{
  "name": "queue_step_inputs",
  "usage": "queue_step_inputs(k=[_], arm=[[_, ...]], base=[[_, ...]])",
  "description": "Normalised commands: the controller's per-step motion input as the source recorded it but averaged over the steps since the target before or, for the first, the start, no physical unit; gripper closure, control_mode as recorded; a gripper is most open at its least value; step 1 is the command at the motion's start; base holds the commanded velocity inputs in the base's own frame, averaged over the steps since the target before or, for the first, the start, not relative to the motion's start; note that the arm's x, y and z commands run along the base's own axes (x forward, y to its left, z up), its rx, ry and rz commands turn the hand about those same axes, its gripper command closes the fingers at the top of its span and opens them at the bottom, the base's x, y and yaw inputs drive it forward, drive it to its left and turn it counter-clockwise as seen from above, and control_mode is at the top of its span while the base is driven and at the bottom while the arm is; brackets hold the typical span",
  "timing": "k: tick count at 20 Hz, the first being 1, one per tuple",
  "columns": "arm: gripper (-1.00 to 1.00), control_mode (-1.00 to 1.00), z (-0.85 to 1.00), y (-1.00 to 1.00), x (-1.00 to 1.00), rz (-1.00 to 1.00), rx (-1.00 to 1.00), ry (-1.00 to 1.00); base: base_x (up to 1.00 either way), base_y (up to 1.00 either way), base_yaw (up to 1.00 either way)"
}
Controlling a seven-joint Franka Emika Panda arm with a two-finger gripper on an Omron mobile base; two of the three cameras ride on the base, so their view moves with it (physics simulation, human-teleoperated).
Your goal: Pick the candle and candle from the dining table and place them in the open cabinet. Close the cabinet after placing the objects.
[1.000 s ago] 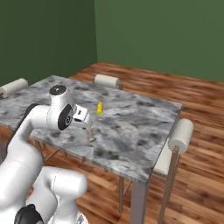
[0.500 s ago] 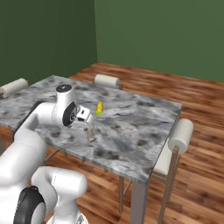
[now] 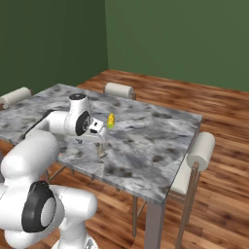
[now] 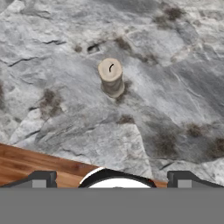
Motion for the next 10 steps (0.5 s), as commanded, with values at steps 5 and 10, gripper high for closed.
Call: queue_step_inputs(k=[5, 10], arm=[[-1.00, -1.00, -0.23, 0.00, 0.18, 0.00, -0.01, 0.04], [-1.00, -1.00, -0.23, 0.00, 0.05, 0.00, -0.05, -0.14]], base=[[0.00, 0.00, 0.00], [0.00, 0.00, 0.00]])
